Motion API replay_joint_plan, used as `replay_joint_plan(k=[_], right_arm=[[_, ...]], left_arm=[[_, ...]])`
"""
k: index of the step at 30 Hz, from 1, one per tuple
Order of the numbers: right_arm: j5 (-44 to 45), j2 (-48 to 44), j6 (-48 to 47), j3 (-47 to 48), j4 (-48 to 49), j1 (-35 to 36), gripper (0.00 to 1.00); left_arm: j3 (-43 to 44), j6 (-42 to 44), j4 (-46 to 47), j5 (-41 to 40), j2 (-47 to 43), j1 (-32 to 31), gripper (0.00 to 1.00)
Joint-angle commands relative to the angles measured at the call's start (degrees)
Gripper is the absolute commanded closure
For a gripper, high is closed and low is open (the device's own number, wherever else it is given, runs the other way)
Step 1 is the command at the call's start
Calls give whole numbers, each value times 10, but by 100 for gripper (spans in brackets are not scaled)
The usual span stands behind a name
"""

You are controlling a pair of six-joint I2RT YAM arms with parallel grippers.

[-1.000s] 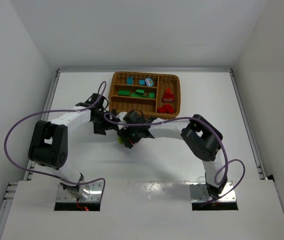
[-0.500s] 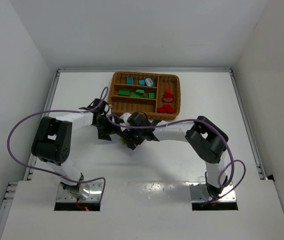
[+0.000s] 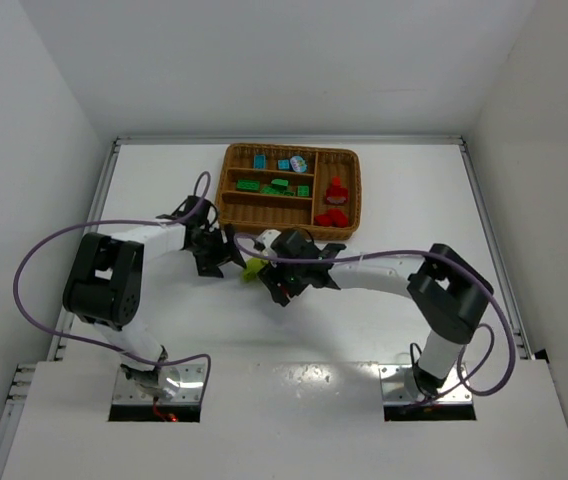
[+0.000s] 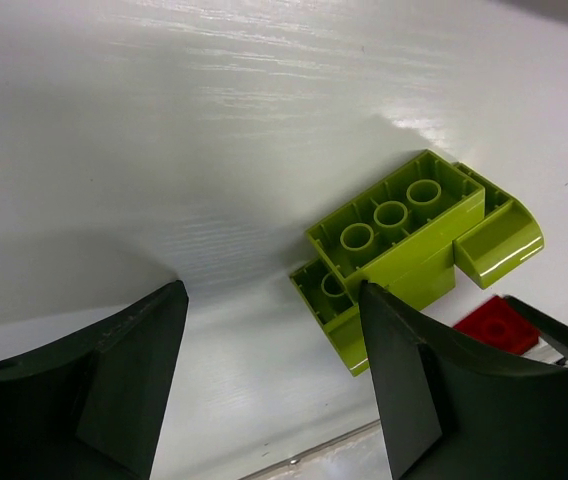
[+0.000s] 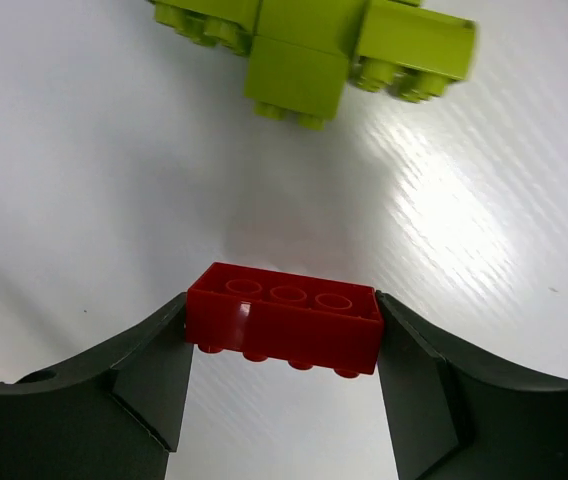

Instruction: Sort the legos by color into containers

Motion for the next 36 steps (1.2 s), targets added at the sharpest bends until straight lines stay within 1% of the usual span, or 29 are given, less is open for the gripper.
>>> replay_joint_plan(k=[1, 3, 5, 6, 10, 12, 13, 14, 15, 16, 17, 18, 20, 21, 22, 23, 24, 27, 28, 30, 31, 32, 33, 34, 35, 36], right_arm=[[50, -45, 21, -1, -11, -14, 53], [75, -61, 56, -1, -26, -54, 53], [100, -87, 82, 15, -38, -85, 53], [110, -95, 102, 21, -43, -114, 53], [152, -93, 128, 103, -83, -183, 53], [152, -58, 133, 139, -89, -217, 53], [152, -41, 133, 176, -106, -226, 53], [159, -22, 140, 198, -115, -235, 52], [159, 20, 145, 242, -122, -251, 52], [170, 41, 145, 264, -136, -257, 52], [176, 60, 152, 285, -141, -263, 50], [190, 78, 159, 326, -141, -269, 49], [190, 132, 159, 367, -147, -279, 49], [190, 151, 159, 413, -154, -287, 46], [198, 167, 159, 437, -155, -292, 43], [206, 205, 159, 488, -175, -292, 32], [211, 225, 159, 517, -186, -292, 28], [228, 278, 171, 606, -239, -299, 20], [236, 278, 171, 606, -239, -304, 18], [241, 255, 171, 568, -216, -299, 18], [246, 215, 171, 543, -201, -299, 20], [241, 191, 165, 482, -166, -293, 22], [235, 166, 165, 448, -148, -285, 29], [225, 140, 165, 414, -131, -280, 32], [195, 87, 165, 345, -113, -267, 37], [176, 64, 158, 312, -82, -259, 40]], left_arm=[[-14, 7, 14, -67, 0, 9, 25], [-4, 7, 6, -61, -14, 9, 25], [16, 21, -12, -50, -40, 9, 21], [25, 27, -20, -50, -49, 9, 21], [75, 48, -77, -92, -85, 9, 19], [97, 48, -91, -123, -96, 9, 18], [104, 48, -98, -131, -105, 9, 18], [110, 48, -98, -131, -105, 9, 15], [110, 48, -98, -137, -112, 9, 14], [110, 42, -98, -137, -118, 9, 13], [117, 42, -103, -137, -118, 9, 13], [117, 42, -103, -137, -118, 9, 13], [117, 42, -103, -132, -118, 15, 12], [117, 42, -103, -126, -118, 15, 12], [117, 42, -103, -126, -118, 15, 12], [117, 42, -103, -126, -118, 15, 12], [117, 42, -103, -126, -118, 15, 12], [112, 42, -109, -126, -118, 20, 12], [106, 42, -109, -131, -118, 20, 11], [106, 47, -109, -131, -123, 25, 9], [106, 47, -109, -131, -129, 25, 9], [106, 52, -109, -131, -129, 25, 9], [106, 52, -109, -137, -129, 25, 7], [101, 57, -109, -150, -129, 25, 6], [101, 58, -109, -162, -129, 25, 6], [95, 58, -114, -172, -129, 25, 6]])
